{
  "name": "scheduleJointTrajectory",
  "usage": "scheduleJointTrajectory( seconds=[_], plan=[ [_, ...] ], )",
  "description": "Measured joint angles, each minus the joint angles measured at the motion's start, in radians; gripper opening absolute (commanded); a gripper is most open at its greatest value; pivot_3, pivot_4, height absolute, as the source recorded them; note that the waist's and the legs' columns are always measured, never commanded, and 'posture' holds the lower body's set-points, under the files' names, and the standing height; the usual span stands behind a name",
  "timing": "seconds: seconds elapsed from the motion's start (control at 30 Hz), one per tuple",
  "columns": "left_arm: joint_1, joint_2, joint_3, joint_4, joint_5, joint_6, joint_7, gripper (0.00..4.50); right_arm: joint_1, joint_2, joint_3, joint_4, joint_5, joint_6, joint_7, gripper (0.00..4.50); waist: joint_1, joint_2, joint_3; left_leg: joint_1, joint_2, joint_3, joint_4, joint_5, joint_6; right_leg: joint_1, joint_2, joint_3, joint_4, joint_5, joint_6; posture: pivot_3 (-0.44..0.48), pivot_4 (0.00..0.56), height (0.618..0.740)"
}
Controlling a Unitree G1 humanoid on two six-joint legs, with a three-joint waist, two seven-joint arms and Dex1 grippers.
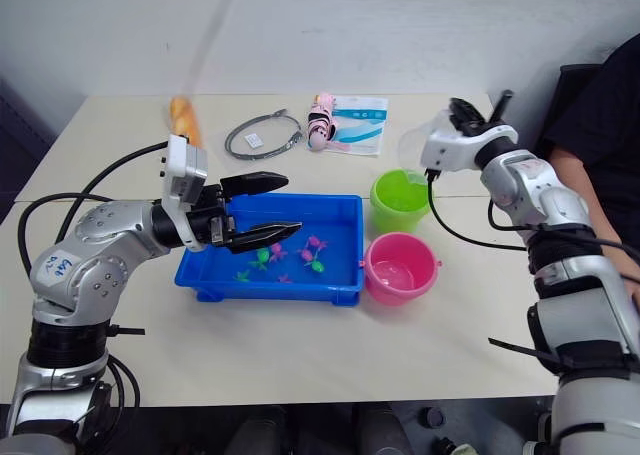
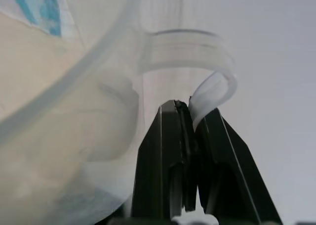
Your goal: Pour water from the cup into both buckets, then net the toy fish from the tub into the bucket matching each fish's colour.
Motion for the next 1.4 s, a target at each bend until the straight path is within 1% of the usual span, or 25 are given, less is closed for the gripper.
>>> scheduleJointTrajectory(
  seconds=[0.03,0.07,0.13,0.2,0.23,0.3,0.4,0.47,0.6,0.73,0.87,0.97,1.07,1.17,1.2,1.33,1.4],
  plan=[
    [-0.001,0.001,0.000,0.000,-0.002,0.002,-0.001,4.50,0.038,0.027,-0.097,-0.016,0.133,0.091,0.089,0.04,0.001,0.000,0.000,0.000,0.001,-0.001,0.001,0.000,0.000,0.001,0.000,-0.001,0.001,0.000,0.000,0.000,0.150,0.740],
    [-0.001,0.003,0.000,0.000,-0.006,0.006,-0.002,4.50,0.059,0.029,-0.128,-0.026,0.183,0.134,0.126,0.04,0.002,0.000,0.000,0.000,0.000,-0.001,0.001,0.000,0.000,0.001,0.000,-0.001,0.003,0.000,0.000,0.000,0.150,0.740],
    [0.000,0.027,0.006,-0.014,-0.049,0.045,-0.021,4.50,0.153,0.028,-0.225,-0.143,0.303,0.265,0.208,0.04,0.006,0.000,0.000,-0.003,0.001,-0.002,0.002,0.000,0.001,-0.001,0.000,-0.001,0.003,0.000,0.000,0.000,0.150,0.740],
    [0.000,0.048,0.017,-0.041,-0.087,0.074,-0.036,4.50,0.234,0.034,-0.316,-0.277,0.410,0.411,0.254,0.04,0.007,0.000,0.000,-0.004,0.001,-0.003,0.002,0.000,0.001,-0.001,0.000,-0.002,0.003,0.000,0.000,0.000,0.150,0.740],
    [-0.001,0.054,0.027,-0.055,-0.113,0.087,-0.043,4.50,0.278,0.043,-0.378,-0.363,0.477,0.513,0.268,0.04,0.008,0.000,0.000,-0.004,0.001,-0.003,0.003,-0.001,0.001,-0.001,-0.001,-0.002,0.003,0.000,0.000,0.000,0.150,0.740],
    [-0.006,0.055,0.042,-0.062,-0.147,0.107,-0.044,4.50,0.343,0.064,-0.462,-0.497,0.568,0.664,0.275,0.04,0.010,0.000,0.000,-0.004,0.001,-0.003,0.004,-0.001,0.001,-0.001,-0.001,-0.002,0.005,0.000,0.000,0.000,0.150,0.740],
    [-0.028,0.053,0.050,-0.060,-0.180,0.130,-0.043,4.50,0.454,0.108,-0.567,-0.671,0.668,0.836,0.255,0.04,0.010,0.000,0.000,-0.003,0.000,-0.004,0.005,-0.001,0.001,-0.001,0.000,-0.002,0.005,0.000,0.000,0.000,0.150,0.740],
    [-0.043,0.051,0.048,-0.054,-0.185,0.132,-0.044,4.50,0.542,0.179,-0.641,-0.773,0.736,0.932,0.222,0.04,0.011,0.000,0.000,-0.003,0.000,-0.004,0.004,-0.001,0.001,-0.001,0.000,-0.002,0.007,0.000,0.000,0.000,0.150,0.740],
    [-0.055,0.046,0.032,-0.047,-0.182,0.124,-0.050,4.50,0.692,0.288,-0.694,-0.861,0.792,1.029,0.154,0.04,0.012,0.001,0.000,-0.003,-0.001,-0.002,0.004,-0.001,0.001,-0.001,-0.001,0.000,0.007,0.000,0.000,0.000,0.150,0.740],
    [-0.056,0.045,0.013,-0.041,-0.175,0.115,-0.065,4.50,0.742,0.304,-0.729,-0.927,0.806,1.030,0.116,0.04,0.011,0.001,0.000,-0.002,-0.001,-0.002,0.003,-0.001,0.001,-0.002,0.000,0.000,0.004,0.000,0.000,0.000,0.150,0.740],
    [-0.063,0.047,-0.006,-0.028,-0.151,0.101,-0.090,4.50,0.793,0.303,-0.724,-0.946,0.805,1.007,0.115,0.04,0.013,0.001,0.000,-0.001,-0.001,-0.002,0.002,0.000,0.001,-0.001,0.000,0.000,0.003,0.000,0.000,0.000,0.150,0.740],
    [-0.080,0.047,-0.010,-0.001,-0.144,0.097,-0.100,4.50,0.817,0.312,-0.724,-0.945,0.807,0.994,0.112,1.10,0.013,0.001,0.000,-0.001,-0.001,-0.001,0.002,0.000,0.001,-0.001,0.000,0.001,0.003,0.000,0.000,0.000,0.150,0.740],
    [-0.097,0.047,-0.022,0.004,-0.139,0.094,-0.114,4.50,0.822,0.312,-0.724,-0.946,0.814,0.972,0.109,2.60,0.012,0.001,0.000,0.000,-0.001,-0.001,0.002,0.000,0.001,-0.001,0.000,0.001,0.003,0.000,0.000,0.000,0.150,0.740],
    [-0.098,0.047,-0.036,0.032,-0.127,0.091,-0.131,4.50,0.876,0.312,-0.723,-0.972,0.814,0.969,0.110,4.13,0.018,0.001,0.000,0.000,-0.001,-0.001,0.000,0.000,0.000,-0.001,0.000,0.001,0.002,0.000,0.000,0.000,0.150,0.740],
    [-0.098,0.047,-0.037,0.040,-0.124,0.091,-0.134,4.50,0.890,0.312,-0.723,-0.982,0.815,0.971,0.110,4.43,0.020,0.001,0.000,0.000,-0.001,-0.001,0.000,0.000,0.000,-0.001,0.000,0.001,0.002,0.000,0.000,0.000,0.150,0.740],
    [-0.124,0.048,-0.049,0.084,-0.099,0.074,-0.169,4.50,0.988,0.312,-0.739,-1.110,0.846,1.015,0.107,4.43,0.029,0.001,0.000,0.000,-0.001,-0.001,-0.001,0.000,0.000,-0.001,0.000,0.001,0.001,0.000,0.000,0.000,0.150,0.740],
    [-0.126,0.049,-0.049,0.088,-0.093,0.067,-0.176,4.50,1.004,0.312,-0.745,-1.131,0.852,1.021,0.108,4.43,0.030,0.001,0.000,0.000,-0.001,-0.001,-0.001,0.000,0.000,-0.001,0.000,0.001,0.001,0.000,0.000,0.000,0.150,0.740]
  ],
)
